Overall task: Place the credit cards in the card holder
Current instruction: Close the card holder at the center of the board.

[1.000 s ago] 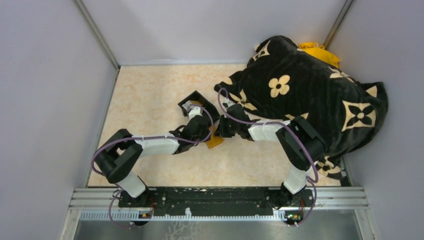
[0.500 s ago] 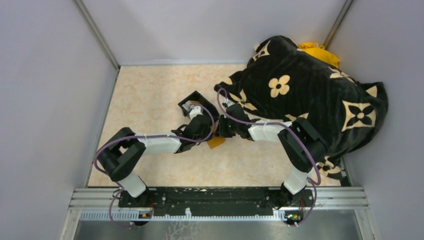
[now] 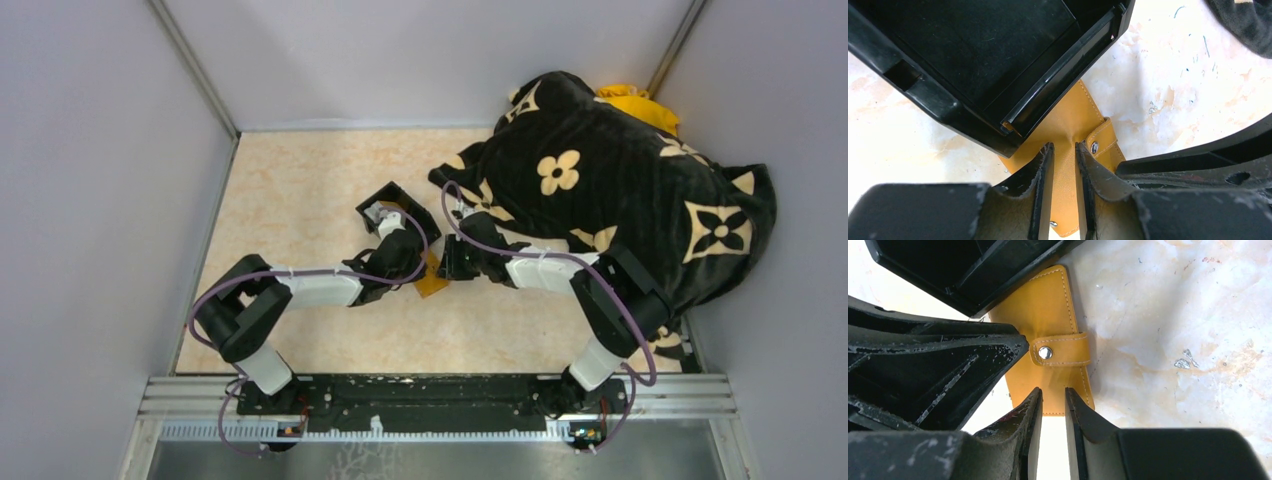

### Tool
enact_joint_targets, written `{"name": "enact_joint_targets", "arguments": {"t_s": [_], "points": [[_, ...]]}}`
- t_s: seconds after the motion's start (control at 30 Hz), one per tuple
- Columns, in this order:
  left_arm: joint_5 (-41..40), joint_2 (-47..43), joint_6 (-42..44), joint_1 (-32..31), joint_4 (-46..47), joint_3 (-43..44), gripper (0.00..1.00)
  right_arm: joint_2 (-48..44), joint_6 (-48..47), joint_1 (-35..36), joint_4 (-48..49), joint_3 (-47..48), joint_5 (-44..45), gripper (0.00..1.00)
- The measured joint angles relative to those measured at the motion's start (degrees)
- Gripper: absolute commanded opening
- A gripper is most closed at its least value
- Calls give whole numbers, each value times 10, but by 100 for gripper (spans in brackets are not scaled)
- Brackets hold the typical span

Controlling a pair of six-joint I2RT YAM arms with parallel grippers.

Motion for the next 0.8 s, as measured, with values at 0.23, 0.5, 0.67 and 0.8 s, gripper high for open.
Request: {"name": "enact_joint_targets", "arguments": {"t_s": [0.23, 0.5, 0.67, 0.8], "points": [[0, 0, -2, 0, 0, 0, 29, -35, -4, 0, -4, -16, 10, 25], [-1, -1, -3, 0, 2, -3, 29, -49, -4, -5, 6, -18, 37, 36], [-1, -2, -5, 0, 7, -8, 29, -31, -4, -16, 35, -18, 39, 39], [-1, -2, -9, 0, 12, -12, 29, 14, -3, -33, 65, -18, 23, 40]]}}
